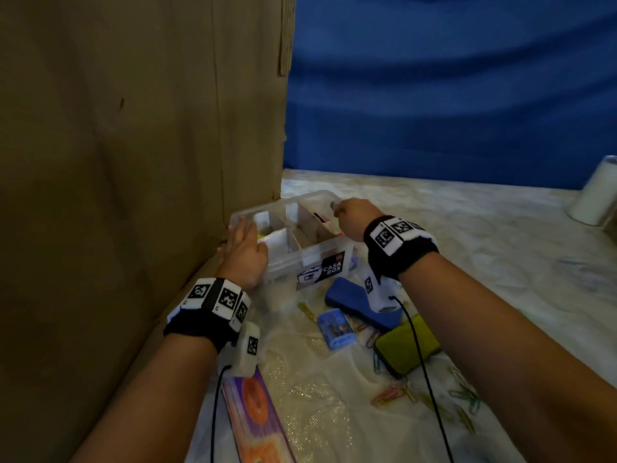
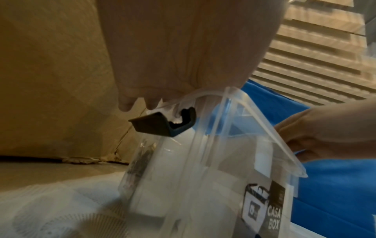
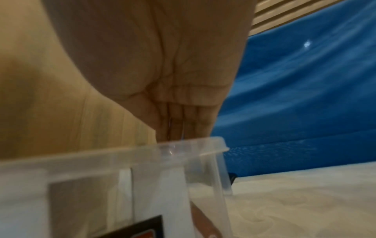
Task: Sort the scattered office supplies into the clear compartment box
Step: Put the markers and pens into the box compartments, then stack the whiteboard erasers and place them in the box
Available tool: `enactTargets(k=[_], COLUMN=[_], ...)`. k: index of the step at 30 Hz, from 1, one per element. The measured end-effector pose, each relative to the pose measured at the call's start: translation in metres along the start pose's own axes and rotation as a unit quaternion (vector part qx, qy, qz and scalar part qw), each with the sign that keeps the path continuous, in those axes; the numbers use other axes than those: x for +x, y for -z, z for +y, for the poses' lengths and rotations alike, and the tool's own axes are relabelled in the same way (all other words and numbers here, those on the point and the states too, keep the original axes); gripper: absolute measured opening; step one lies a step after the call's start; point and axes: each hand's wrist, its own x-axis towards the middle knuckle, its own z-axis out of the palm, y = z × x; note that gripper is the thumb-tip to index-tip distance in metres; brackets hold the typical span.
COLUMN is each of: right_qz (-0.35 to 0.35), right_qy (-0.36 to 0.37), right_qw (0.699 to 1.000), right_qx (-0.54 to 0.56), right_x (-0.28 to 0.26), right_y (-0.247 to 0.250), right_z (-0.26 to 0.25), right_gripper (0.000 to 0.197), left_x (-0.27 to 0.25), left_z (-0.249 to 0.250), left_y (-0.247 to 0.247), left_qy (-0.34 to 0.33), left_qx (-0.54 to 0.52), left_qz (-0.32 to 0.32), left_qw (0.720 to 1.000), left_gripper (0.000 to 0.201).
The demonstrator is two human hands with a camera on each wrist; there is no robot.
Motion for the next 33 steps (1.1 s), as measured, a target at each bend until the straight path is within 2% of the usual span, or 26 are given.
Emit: enactTargets(k=[2,4,8,14,16,18,21,23,25,27,29,31,33], right_qz=[0.076,0.147,0.177,0.098,0.074,0.042,-0.040,-0.104,-0.144,-0.164,-0.181,-0.177,-0.163], right_qy=[0.019,0.064,0.118,0.116,0.118,0.115,0.097,0.070,0.054,0.050,0.050,0.053,0.063], right_qw=[0.993,0.980,0.971,0.985,0.989,0.992,0.993,0.990,0.985,0.979,0.970,0.967,0.967], right_qx=[0.085,0.114,0.107,0.079,0.046,0.008,-0.053,-0.067,-0.078,-0.112,-0.152,-0.177,-0.185], right_x=[-0.026,-0.055,-0.118,-0.180,-0.193,-0.200,-0.198,-0.189,-0.176,-0.166,-0.160,-0.157,-0.157], right_y=[0.007,0.010,0.007,-0.002,-0.007,-0.011,-0.017,-0.022,-0.029,-0.038,-0.047,-0.053,-0.055], right_z=[0.008,0.023,0.061,0.108,0.118,0.125,0.128,0.125,0.121,0.117,0.115,0.115,0.117], right_gripper=[0.033,0.028,0.019,0.012,0.011,0.015,0.030,0.041,0.047,0.050,0.064,0.072,0.076], left_x=[0.002,0.005,0.010,-0.007,-0.030,-0.053,-0.074,-0.075,-0.070,-0.063,-0.056,-0.047,-0.040], left_z=[-0.002,-0.004,-0.008,0.009,0.028,0.047,0.073,0.085,0.094,0.100,0.105,0.106,0.106], left_y=[-0.002,-0.005,-0.006,0.000,-0.002,-0.010,-0.031,-0.048,-0.065,-0.083,-0.098,-0.111,-0.120], left_qy=[-0.010,-0.022,-0.018,-0.044,-0.110,-0.204,-0.324,-0.372,-0.383,-0.371,-0.349,-0.315,-0.292], left_qx=[0.005,0.007,0.008,0.093,0.112,0.114,0.106,0.110,0.123,0.143,0.195,0.243,0.241], left_qz=[0.011,0.034,0.042,0.057,0.094,0.124,0.132,0.112,0.070,0.020,-0.028,-0.081,-0.127], left_qw=[1.000,0.999,0.999,0.993,0.983,0.964,0.931,0.915,0.913,0.917,0.916,0.914,0.917], left_gripper=[0.055,0.054,0.051,0.050,0.050,0.051,0.045,0.040,0.039,0.041,0.046,0.054,0.061])
